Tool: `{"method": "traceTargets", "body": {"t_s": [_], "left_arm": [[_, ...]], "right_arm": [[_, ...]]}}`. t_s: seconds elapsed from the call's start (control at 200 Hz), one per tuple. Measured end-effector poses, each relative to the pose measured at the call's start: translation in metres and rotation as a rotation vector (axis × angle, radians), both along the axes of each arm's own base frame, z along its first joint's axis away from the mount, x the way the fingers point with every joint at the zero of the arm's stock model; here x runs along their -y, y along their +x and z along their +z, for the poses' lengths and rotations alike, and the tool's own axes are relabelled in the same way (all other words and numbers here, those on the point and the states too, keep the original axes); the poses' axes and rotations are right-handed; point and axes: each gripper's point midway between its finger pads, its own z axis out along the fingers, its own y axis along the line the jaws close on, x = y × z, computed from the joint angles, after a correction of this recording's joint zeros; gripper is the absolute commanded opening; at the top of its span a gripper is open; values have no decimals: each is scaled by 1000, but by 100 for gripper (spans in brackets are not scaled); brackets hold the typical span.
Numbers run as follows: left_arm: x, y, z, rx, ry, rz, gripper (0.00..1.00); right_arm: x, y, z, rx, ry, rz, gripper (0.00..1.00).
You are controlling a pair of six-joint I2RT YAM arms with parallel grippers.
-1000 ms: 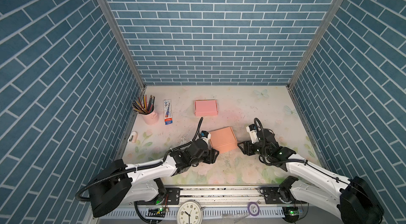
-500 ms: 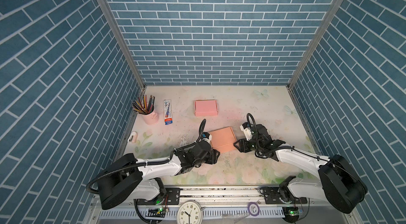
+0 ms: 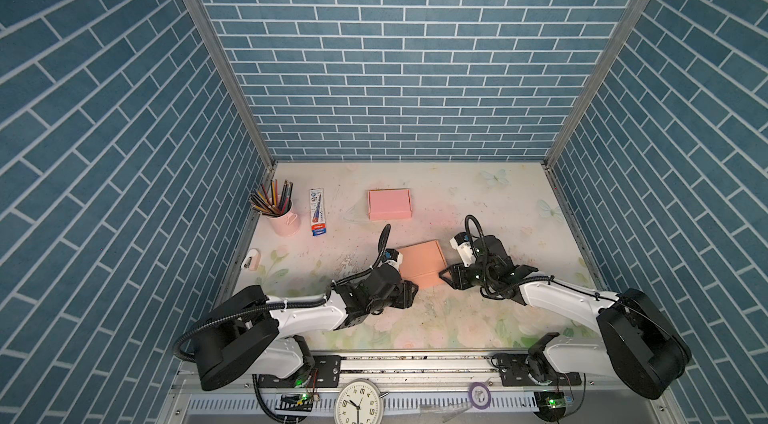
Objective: Fold the paper box
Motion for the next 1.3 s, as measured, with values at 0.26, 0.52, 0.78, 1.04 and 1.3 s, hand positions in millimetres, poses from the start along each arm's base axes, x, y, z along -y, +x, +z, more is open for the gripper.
{"method": "traceTargets", "body": {"t_s": [0.26,0.52,0.78,1.04,1.3], "left_arm": [[0,0,0,2,2,-5,61],[0,0,1,6,1,-7,61],[0,0,1,7,1,-7,60],[0,0,-1,8,8,-8,57],[-2,2,-5,14,27,0,56]], "right_arm": [[-2,-5,-2,-1,1,12,46],[-1,-8,-6,-16,4,3,45],[-1,-8,-7,-19,6,-1,45],[0,-6,-8,-13,0,-8,39],[0,-4,-11,-14,-7,-13,37]]}}
